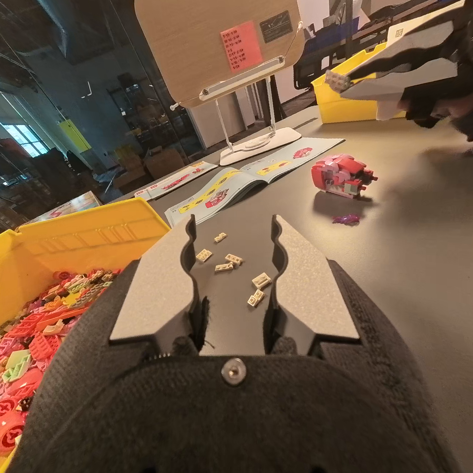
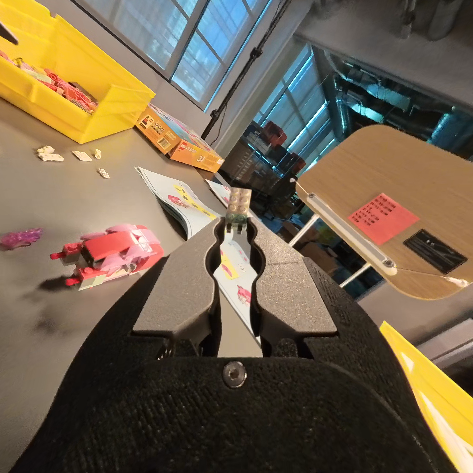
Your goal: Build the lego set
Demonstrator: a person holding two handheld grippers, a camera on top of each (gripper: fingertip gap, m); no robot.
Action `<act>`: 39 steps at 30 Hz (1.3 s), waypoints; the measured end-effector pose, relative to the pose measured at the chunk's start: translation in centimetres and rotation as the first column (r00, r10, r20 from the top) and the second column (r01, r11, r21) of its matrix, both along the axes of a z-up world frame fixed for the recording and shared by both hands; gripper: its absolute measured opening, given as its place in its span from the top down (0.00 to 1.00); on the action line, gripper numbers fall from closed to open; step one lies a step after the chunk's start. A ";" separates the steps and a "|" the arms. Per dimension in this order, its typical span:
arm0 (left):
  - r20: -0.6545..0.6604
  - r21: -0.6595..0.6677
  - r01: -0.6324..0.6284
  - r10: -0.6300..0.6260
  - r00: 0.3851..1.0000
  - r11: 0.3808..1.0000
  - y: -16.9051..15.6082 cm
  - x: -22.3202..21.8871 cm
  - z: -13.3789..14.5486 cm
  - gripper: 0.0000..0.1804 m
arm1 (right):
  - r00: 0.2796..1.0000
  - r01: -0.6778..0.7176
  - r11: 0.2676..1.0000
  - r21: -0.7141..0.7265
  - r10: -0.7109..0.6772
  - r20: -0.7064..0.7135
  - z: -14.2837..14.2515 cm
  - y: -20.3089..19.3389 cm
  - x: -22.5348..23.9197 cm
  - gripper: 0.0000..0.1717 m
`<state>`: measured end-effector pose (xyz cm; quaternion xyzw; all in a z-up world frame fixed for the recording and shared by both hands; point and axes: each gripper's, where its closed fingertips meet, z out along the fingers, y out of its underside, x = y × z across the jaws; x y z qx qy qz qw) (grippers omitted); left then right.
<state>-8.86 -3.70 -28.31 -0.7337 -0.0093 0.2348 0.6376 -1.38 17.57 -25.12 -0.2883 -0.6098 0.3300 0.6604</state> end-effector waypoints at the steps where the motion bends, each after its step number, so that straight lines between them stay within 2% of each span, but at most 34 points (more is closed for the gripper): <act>1: -0.001 0.000 0.000 0.000 1.000 1.000 0.0 0.0 0.0 0.68 | 1.000 0.000 1.000 0.015 0.000 -0.007 0.2 -0.3 0.0 0.91; 12: -0.003 -0.002 -0.002 0.002 1.000 1.000 0.0 0.0 0.0 0.68 | 0.998 0.036 0.989 0.141 -0.029 -0.053 0.8 -1.1 0.3 0.91; 15: -0.001 -0.001 -0.001 0.001 1.000 1.000 0.0 0.0 0.0 0.68 | 0.994 0.076 0.964 0.253 -0.055 -0.090 1.3 -1.6 0.6 0.91; 16: 0.003 -0.002 0.010 -0.010 1.000 1.000 0.1 0.2 0.0 0.68 | 0.992 0.100 0.933 0.345 -0.068 -0.103 1.3 -2.0 0.7 0.91; 17: 0.008 -0.003 0.040 -0.040 0.999 0.999 0.3 0.7 0.0 0.68 | 0.989 0.132 0.872 0.472 -0.084 -0.122 1.3 -2.7 0.7 0.91; 19: 0.034 0.019 0.130 -0.130 0.991 0.991 1.1 2.3 0.3 0.70 | 0.978 0.198 0.681 0.704 -0.095 -0.184 1.3 -4.6 0.8 0.91; 20: 0.059 0.036 0.201 -0.202 0.977 0.979 1.7 3.7 0.5 0.71 | 0.976 0.206 0.605 0.769 -0.074 -0.203 1.1 -5.8 0.7 0.91; 22: 0.102 0.055 0.341 -0.345 0.933 0.938 3.1 6.5 0.8 0.72 | 0.979 0.174 0.539 0.824 -0.005 -0.203 0.7 -8.3 0.7 0.91; 26: 0.107 0.038 0.404 -0.406 0.908 0.914 5.3 8.2 1.5 0.73 | 0.978 0.121 0.456 0.881 0.096 -0.184 -0.6 -11.6 0.8 0.92; 30: 0.143 0.062 0.454 -0.458 0.877 0.889 6.2 8.4 2.3 0.81 | 0.968 0.093 0.428 0.899 0.171 -0.182 -1.1 -13.9 1.3 0.91; 34: 0.176 0.057 0.505 -0.506 0.844 0.861 6.2 8.9 2.2 0.84 | 0.962 0.085 0.430 0.899 0.199 -0.185 -1.0 -14.7 1.6 0.91; 37: 0.165 0.046 0.534 -0.534 0.829 0.844 6.0 9.4 2.0 0.93 | 0.961 0.072 0.437 0.897 0.210 -0.179 -1.1 -15.1 1.7 0.91; 39: 0.159 0.042 0.542 -0.541 0.826 0.839 5.9 9.6 2.0 0.94 | 0.961 0.065 0.447 0.892 0.214 -0.177 -1.1 -15.1 1.7 0.91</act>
